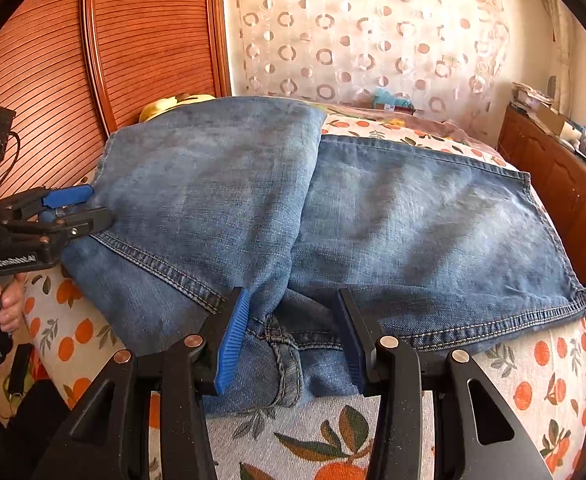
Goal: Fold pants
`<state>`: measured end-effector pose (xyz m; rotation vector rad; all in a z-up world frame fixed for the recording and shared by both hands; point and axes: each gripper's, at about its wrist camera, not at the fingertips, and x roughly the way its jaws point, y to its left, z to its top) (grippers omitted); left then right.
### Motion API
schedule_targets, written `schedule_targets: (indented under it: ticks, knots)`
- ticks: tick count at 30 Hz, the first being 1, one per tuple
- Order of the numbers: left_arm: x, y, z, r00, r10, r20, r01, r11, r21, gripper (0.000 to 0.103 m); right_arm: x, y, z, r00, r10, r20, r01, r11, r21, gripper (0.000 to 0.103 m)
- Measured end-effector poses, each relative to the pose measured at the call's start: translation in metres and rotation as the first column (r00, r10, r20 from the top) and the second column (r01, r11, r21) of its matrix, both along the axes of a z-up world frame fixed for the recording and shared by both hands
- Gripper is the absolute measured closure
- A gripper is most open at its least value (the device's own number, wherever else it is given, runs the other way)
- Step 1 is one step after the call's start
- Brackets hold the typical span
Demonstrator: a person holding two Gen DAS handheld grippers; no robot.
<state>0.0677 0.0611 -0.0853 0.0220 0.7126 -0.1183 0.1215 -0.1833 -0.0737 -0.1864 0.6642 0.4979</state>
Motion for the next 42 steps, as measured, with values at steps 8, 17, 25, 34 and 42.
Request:
schedule_targets:
  ticks: [8, 17, 25, 34, 42]
  knots:
    - [-0.003, -0.008, -0.001, 1.000, 0.026, 0.012, -0.026, 0.999, 0.030, 0.023, -0.014, -0.030, 0.008, 0.999, -0.045, 0.012, 0.045, 0.999, 0.002, 0.058]
    - [-0.009, -0.009, -0.001, 0.998, 0.062, 0.023, -0.063, 0.998, 0.027, 0.023, -0.008, -0.124, 0.012, 0.960, -0.281, 0.009, 0.281, 0.960, -0.007, 0.058]
    - [-0.014, -0.006, 0.004, 0.994, 0.106, 0.025, -0.106, 0.994, -0.004, 0.023, 0.007, -0.187, 0.025, 0.906, -0.422, 0.012, 0.422, 0.906, 0.021, 0.058]
    - [-0.017, -0.020, 0.024, 0.999, 0.043, 0.016, -0.043, 0.999, -0.012, 0.023, 0.041, -0.199, 0.024, 0.882, -0.466, -0.070, 0.471, 0.879, 0.071, 0.058]
    - [-0.012, -0.037, 0.036, 0.999, -0.037, 0.040, 0.037, 0.999, -0.010, 0.023, 0.060, -0.200, 0.030, 0.874, -0.469, -0.125, 0.480, 0.873, 0.086, 0.058]
